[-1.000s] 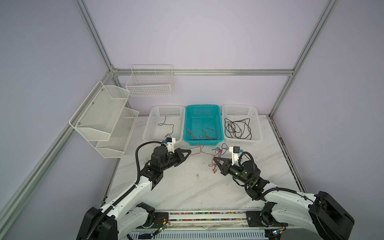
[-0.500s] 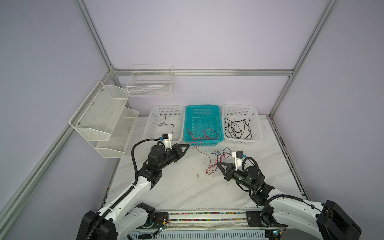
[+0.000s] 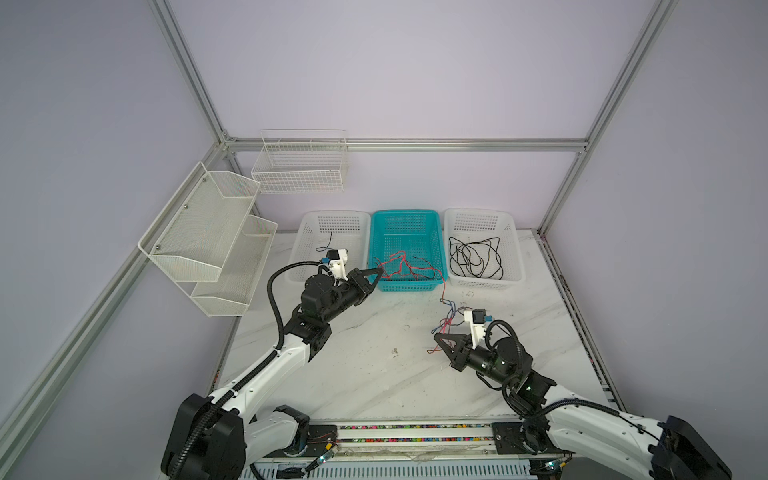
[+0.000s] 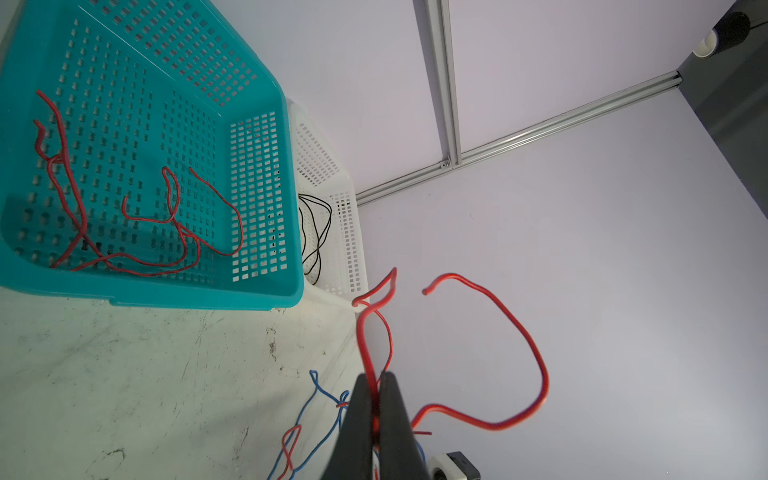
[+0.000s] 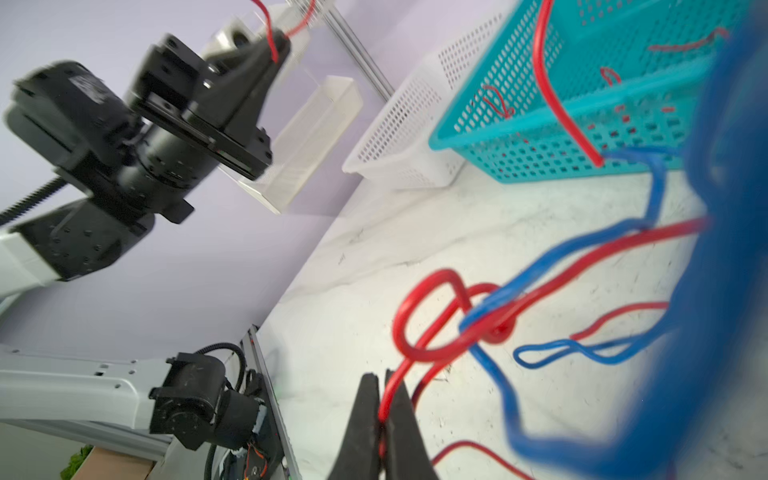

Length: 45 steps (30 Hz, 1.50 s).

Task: Untangle the cables
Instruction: 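Carry the red wire over the teal basket with the left gripper, then lower the red wire into the teal basket and open the left gripper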

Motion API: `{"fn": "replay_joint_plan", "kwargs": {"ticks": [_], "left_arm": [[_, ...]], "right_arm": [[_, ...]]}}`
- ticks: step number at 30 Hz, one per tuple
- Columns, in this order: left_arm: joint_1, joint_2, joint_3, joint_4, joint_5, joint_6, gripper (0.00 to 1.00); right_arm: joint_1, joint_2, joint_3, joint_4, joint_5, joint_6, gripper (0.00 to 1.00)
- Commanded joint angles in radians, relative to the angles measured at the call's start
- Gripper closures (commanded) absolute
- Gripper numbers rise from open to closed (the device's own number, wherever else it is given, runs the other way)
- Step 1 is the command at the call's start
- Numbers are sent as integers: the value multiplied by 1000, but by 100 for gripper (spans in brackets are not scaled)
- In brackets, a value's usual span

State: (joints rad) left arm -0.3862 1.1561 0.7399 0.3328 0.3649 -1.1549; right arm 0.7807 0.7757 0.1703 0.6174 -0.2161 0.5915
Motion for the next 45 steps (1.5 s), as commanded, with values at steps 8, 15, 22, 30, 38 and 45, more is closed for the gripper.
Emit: {"fn": "replay_joint_plan", "kwargs": {"ticks": [8, 15, 22, 30, 38, 45], "left_arm": [[7, 79, 355, -428, -62, 351, 100], [7, 153, 490, -562, -111, 500, 100], [7, 331, 686, -620, -132, 586, 100], [25, 545, 947, -664, -60, 572, 100], [70, 701, 1026, -614, 205, 405, 100], [81, 748, 1035, -665, 187, 426, 100]], "right_arm": [[4, -138, 24, -192, 108, 133, 100], [4, -281, 68, -338, 194, 187, 100], [5, -233, 68, -289, 133, 163, 100], [5, -213, 75, -245, 57, 139, 100], [4, -187, 69, -225, 17, 124, 100], [5, -153, 73, -198, -3, 113, 100]]}}
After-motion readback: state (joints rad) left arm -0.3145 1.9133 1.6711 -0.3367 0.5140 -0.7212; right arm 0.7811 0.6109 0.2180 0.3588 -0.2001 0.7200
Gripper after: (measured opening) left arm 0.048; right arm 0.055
